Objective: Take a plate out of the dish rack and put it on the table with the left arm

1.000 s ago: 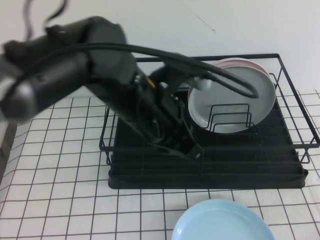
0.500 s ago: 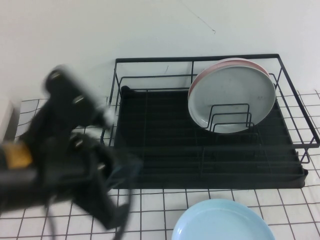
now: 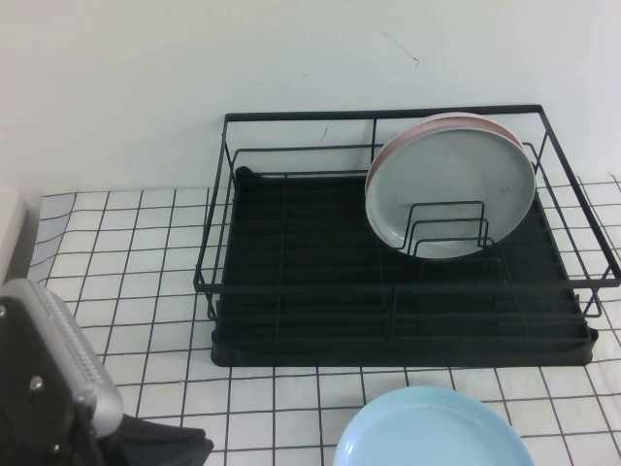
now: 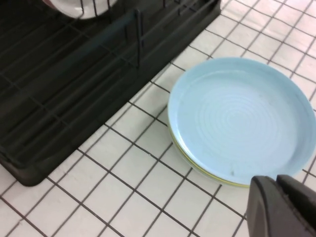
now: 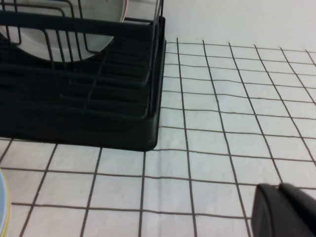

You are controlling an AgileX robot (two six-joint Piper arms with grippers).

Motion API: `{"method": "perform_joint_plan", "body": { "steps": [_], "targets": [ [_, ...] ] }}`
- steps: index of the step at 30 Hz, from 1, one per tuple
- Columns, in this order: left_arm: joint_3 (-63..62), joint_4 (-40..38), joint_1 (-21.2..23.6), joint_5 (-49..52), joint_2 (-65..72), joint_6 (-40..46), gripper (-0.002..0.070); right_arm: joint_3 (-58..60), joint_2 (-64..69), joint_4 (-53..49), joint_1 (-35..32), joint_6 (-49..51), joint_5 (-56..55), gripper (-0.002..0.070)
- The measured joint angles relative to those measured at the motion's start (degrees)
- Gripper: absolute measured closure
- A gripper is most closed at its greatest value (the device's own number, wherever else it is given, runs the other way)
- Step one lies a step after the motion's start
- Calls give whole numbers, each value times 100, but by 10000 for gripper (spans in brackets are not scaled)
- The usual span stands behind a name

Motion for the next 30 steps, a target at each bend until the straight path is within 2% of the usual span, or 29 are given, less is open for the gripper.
{"method": "perform_joint_plan", "body": {
  "steps": [4, 8, 11, 15, 19, 24, 26, 30],
  "targets": [
    [119, -15, 0, -188, -13, 207, 673, 0, 0, 0, 0, 0, 0, 678],
    [652, 39, 0, -1239, -448, 420, 673, 0, 0, 0, 0, 0, 0, 678],
    [1370, 39, 181, -2103, -1296, 432, 673, 0, 0, 0, 0, 0, 0, 678],
    [2340, 311, 848, -2529, -2659, 219, 674, 0, 0, 0, 0, 0, 0, 678],
    [3075, 947, 1729, -2479, -3919, -449, 675, 0, 0, 0, 0, 0, 0, 678],
    [3290, 1725, 2761, -2452, -4084, -1570, 676, 0, 0, 0, 0, 0, 0, 678],
    [3322, 1859, 3038, -2452, -4095, -1769, 676, 0, 0, 0, 0, 0, 0, 678],
    [3456, 2070, 3173, -2579, -4107, -1852, 676, 0, 0, 0, 0, 0, 0, 678]
  ]
}}
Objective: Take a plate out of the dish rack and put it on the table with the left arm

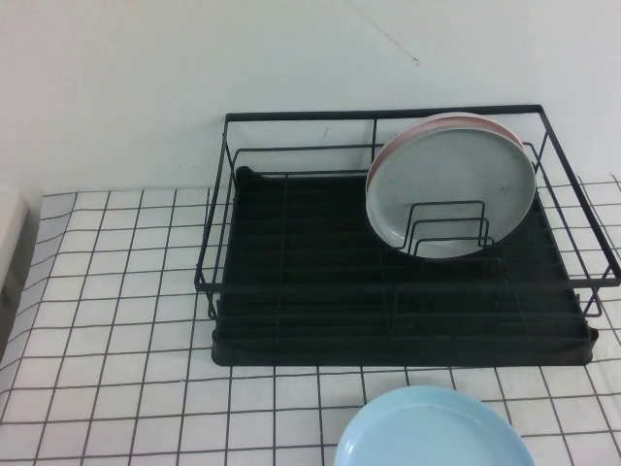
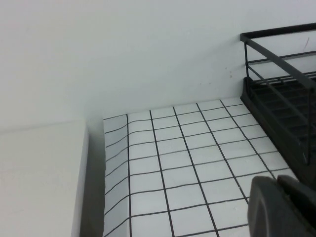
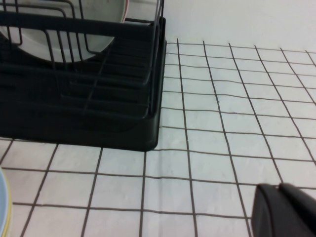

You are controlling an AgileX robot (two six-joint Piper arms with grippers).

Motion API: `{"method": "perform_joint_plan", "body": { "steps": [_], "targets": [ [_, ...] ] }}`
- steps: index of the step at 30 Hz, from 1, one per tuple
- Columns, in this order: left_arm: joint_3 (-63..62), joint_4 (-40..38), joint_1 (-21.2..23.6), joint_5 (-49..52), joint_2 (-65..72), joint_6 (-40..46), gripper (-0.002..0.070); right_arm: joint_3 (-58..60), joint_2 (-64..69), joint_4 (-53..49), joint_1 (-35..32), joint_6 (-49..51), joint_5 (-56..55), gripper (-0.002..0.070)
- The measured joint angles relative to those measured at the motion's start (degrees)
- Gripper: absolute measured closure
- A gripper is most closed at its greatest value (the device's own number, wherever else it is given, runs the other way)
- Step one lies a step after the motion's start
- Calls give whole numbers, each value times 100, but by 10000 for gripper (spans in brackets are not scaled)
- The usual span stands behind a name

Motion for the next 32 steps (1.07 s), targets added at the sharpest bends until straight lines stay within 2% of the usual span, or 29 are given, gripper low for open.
{"method": "perform_joint_plan", "body": {
  "steps": [7, 15, 32],
  "targets": [
    [362, 20, 2, -219, 0, -69, 677, 0, 0, 0, 0, 0, 0, 678],
    [362, 21, 2, 527, 0, -69, 677, 0, 0, 0, 0, 0, 0, 678],
    [351, 23, 2, 589, 0, 21, 677, 0, 0, 0, 0, 0, 0, 678]
  ]
}}
